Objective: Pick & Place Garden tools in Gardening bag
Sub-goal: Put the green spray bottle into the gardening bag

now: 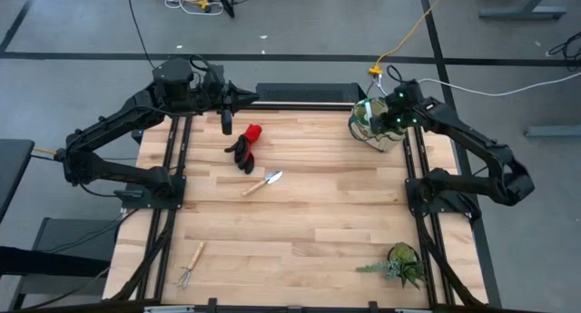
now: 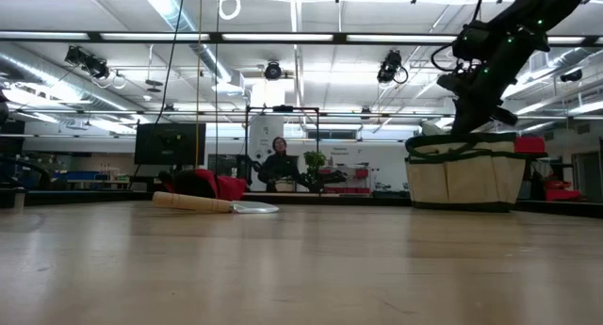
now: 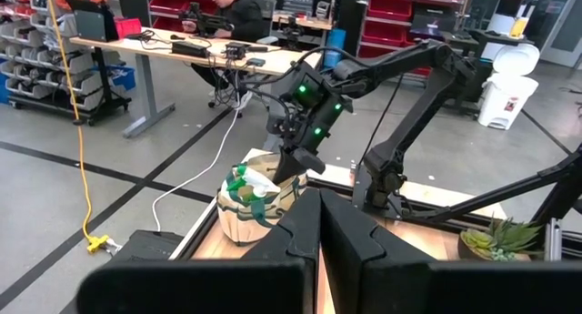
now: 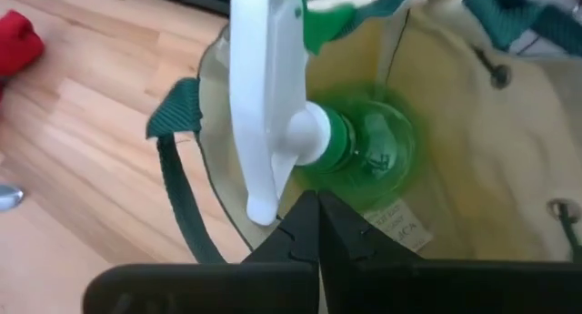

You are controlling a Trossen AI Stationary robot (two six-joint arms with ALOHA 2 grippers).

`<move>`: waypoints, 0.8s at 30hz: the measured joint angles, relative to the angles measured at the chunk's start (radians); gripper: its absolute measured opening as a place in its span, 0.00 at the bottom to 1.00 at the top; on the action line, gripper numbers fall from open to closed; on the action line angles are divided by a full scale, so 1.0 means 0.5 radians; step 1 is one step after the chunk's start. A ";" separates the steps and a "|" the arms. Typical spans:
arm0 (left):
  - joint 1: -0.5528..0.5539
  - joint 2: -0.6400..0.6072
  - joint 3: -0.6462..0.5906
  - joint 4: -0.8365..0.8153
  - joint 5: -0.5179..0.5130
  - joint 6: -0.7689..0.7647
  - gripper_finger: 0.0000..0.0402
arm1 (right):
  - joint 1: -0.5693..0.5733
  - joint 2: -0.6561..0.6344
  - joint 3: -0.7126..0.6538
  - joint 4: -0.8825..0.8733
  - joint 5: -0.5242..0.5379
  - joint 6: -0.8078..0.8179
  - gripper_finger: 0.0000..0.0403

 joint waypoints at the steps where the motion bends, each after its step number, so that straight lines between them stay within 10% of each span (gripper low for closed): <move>1: 0.000 0.000 0.000 0.002 0.001 0.000 0.03 | 0.000 0.014 0.000 0.000 -0.008 0.003 0.00; 24: -0.001 0.000 0.000 0.011 0.001 0.001 0.03 | 0.002 0.266 0.000 0.308 -0.202 0.099 0.00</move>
